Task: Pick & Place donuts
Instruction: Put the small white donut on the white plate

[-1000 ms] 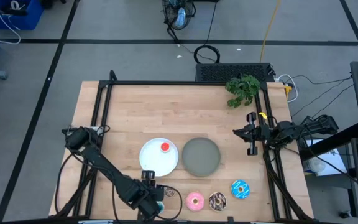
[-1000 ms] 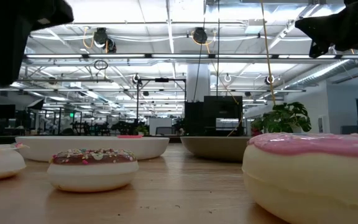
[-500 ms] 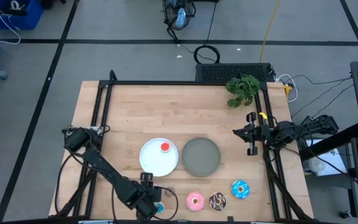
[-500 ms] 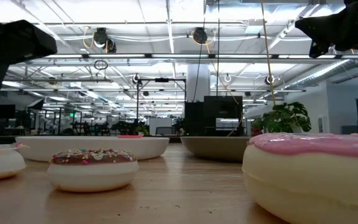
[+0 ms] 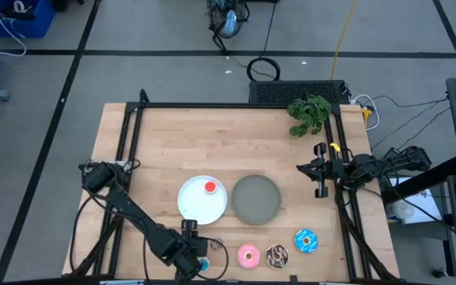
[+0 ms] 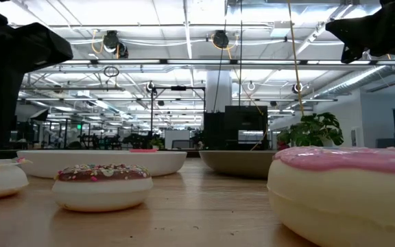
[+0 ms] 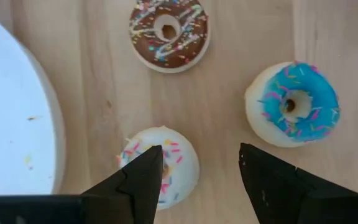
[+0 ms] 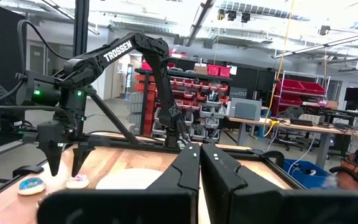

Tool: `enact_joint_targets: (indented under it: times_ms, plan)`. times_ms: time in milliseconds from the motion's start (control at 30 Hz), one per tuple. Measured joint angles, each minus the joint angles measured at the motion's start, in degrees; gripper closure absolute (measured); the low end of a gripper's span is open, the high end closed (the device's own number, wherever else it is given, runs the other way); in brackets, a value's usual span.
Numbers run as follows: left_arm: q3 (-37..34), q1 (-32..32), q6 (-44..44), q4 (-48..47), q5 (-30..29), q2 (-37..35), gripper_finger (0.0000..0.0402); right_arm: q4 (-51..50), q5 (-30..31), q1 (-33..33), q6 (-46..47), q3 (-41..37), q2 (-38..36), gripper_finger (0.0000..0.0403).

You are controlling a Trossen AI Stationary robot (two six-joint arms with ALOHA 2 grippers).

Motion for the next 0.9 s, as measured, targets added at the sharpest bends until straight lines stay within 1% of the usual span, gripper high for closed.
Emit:
enact_joint_targets:
  times_ms: [300,500,700,833,900]
  plan:
    - [-0.2,0.0,-1.2,-0.6,-0.2,0.0,0.0188,0.0,-0.1,0.0,0.0,0.0,0.0,0.0399]
    - [-3.7,0.0,-3.1,1.1,-0.1,0.0,0.0188,-0.1,-0.1,0.0,0.2,0.0,0.0,0.0399]
    - [-7.4,0.0,-4.2,5.4,-0.2,-0.3,0.0188,0.0,-0.1,0.0,0.2,0.0,0.0,0.0399]
    - [-8.0,-0.1,-3.6,6.9,-0.3,-0.4,0.019,0.0,-0.1,0.0,0.2,0.0,0.0,0.0399]
    - [-8.0,-0.1,-3.4,7.1,-0.3,-0.3,0.02,0.0,-0.1,0.0,0.2,0.0,0.0,0.0399]
